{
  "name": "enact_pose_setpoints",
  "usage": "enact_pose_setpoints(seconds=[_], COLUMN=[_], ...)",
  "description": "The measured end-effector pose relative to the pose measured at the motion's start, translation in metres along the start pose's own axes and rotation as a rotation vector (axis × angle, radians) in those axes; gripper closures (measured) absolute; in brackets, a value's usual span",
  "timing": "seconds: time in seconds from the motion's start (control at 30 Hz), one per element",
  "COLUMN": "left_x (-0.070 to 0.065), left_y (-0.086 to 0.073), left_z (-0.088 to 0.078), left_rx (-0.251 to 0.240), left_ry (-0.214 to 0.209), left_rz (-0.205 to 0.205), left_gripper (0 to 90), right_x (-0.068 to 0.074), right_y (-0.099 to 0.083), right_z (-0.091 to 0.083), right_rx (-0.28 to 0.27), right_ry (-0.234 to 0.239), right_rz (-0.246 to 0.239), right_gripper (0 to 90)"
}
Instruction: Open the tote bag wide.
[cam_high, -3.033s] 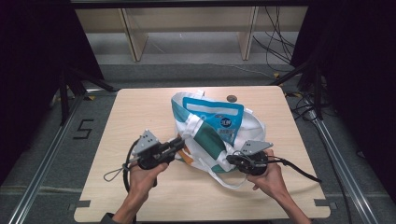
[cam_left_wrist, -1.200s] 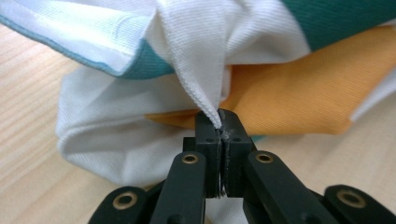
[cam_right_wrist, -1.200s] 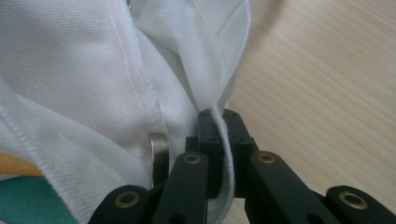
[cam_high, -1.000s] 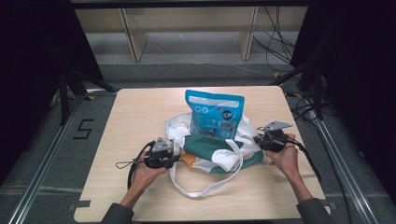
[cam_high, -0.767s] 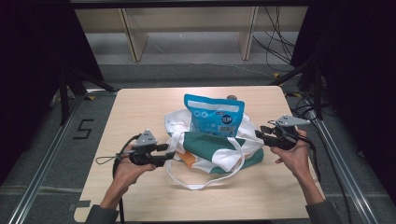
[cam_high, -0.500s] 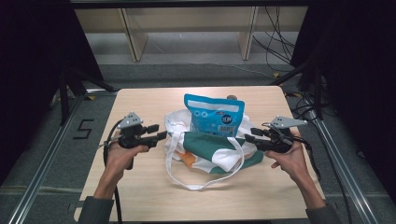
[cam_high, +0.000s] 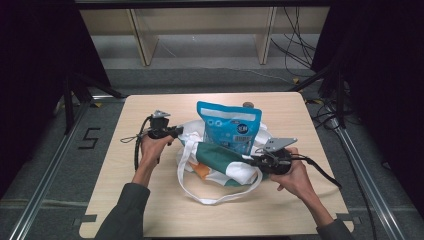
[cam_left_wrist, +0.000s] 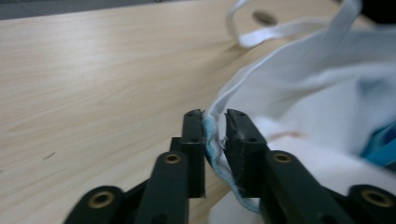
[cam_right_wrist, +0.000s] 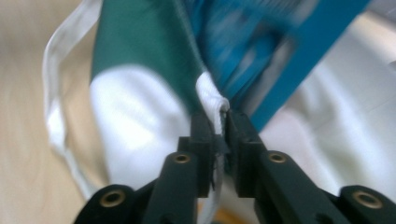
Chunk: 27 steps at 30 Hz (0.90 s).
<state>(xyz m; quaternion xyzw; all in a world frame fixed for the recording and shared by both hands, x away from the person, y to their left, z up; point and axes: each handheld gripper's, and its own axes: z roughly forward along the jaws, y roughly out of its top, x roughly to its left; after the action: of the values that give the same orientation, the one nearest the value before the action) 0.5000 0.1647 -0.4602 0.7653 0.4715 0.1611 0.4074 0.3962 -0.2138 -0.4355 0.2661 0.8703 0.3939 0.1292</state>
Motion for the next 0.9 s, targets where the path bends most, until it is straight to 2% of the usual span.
enact_pose_setpoints(seconds=[0.03, 0.1, 0.13, 0.17, 0.2, 0.23, 0.27, 0.4, 0.47, 0.53, 0.57, 0.6, 0.63, 0.67, 0.7, 0.73, 0.77, 0.8, 0.83, 0.87, 0.9], left_x=[0.002, 0.003, 0.002, 0.001, 0.0, -0.005, -0.006, -0.008, -0.009, -0.009, -0.007, -0.008, -0.008, -0.008, -0.01, -0.01, -0.017, -0.017, -0.028, -0.033, -0.033], left_y=[-0.005, -0.016, -0.02, -0.024, -0.028, -0.036, -0.042, -0.042, -0.04, -0.037, -0.035, -0.033, -0.032, -0.029, -0.026, -0.026, -0.022, -0.022, -0.019, -0.018, -0.018], left_z=[0.003, 0.008, 0.012, 0.016, 0.02, 0.029, 0.034, 0.031, 0.026, 0.018, 0.009, 0.002, -0.004, -0.015, -0.023, -0.023, -0.035, -0.035, -0.046, -0.049, -0.049], left_rx=[0.024, 0.036, 0.047, 0.058, 0.074, 0.089, 0.11, 0.111, 0.098, 0.066, 0.067, 0.023, -0.003, -0.029, -0.044, -0.044, -0.084, -0.084, -0.117, -0.121, -0.121], left_ry=[-0.006, -0.017, -0.019, -0.02, -0.022, -0.016, -0.007, 0.006, 0.024, 0.028, 0.039, 0.045, 0.048, 0.042, 0.023, 0.023, -0.022, -0.022, -0.043, -0.072, -0.072], left_rz=[0.024, 0.0, 0.002, 0.013, 0.031, 0.031, 0.054, 0.055, 0.057, 0.022, 0.038, 0.006, -0.007, -0.004, -0.014, -0.014, -0.031, -0.031, -0.012, 0.003, 0.003], left_gripper=[80.1, 81.2, 81.4, 81.5, 81.6, 81.7, 81.8, 80.9, 76.6, 63.9, 60.4, 56.8, 55.6, 53.9, 49.9, 48.9, 47.7, 46.6, 46.8, 46.7, 46.5], right_x=[0.002, 0.006, 0.009, 0.011, 0.015, 0.018, 0.021, 0.023, 0.024, 0.022, 0.021, 0.021, 0.018, 0.019, 0.017, 0.017, 0.014, 0.011, 0.008, 0.004, 0.004], right_y=[-0.005, -0.012, -0.015, -0.017, -0.02, -0.024, -0.03, -0.033, -0.033, -0.03, -0.029, -0.028, -0.025, -0.024, -0.02, -0.02, -0.015, -0.012, -0.009, -0.007, -0.007], right_z=[0.004, 0.012, 0.016, 0.019, 0.022, 0.027, 0.033, 0.039, 0.038, 0.034, 0.033, 0.03, 0.024, 0.023, 0.014, 0.014, 0.002, -0.005, -0.012, -0.018, -0.018], right_rx=[0.013, 0.035, 0.064, 0.065, 0.094, 0.094, 0.107, 0.112, 0.105, 0.107, 0.085, 0.068, 0.076, 0.043, 0.039, 0.039, -0.023, -0.041, -0.064, -0.09, -0.09], right_ry=[0.01, 0.031, 0.021, 0.011, 0.01, 0.006, 0.015, -0.002, -0.002, 0.015, 0.015, 0.021, 0.03, 0.033, 0.041, 0.041, 0.04, 0.039, 0.032, 0.012, 0.012], right_rz=[-0.001, 0.009, 0.01, -0.008, -0.022, -0.028, -0.028, -0.02, -0.004, 0.004, 0.014, 0.035, 0.034, 0.06, 0.047, 0.047, 0.072, 0.085, 0.096, 0.111, 0.111], right_gripper=[84.9, 85.7, 86.2, 86.3, 87.1, 87.2, 87.3, 87.3, 86.0, 80.6, 76.9, 72.5, 68.4, 67.6, 65.8, 65.8, 61.4, 59.8, 57.9, 56.9, 56.9])
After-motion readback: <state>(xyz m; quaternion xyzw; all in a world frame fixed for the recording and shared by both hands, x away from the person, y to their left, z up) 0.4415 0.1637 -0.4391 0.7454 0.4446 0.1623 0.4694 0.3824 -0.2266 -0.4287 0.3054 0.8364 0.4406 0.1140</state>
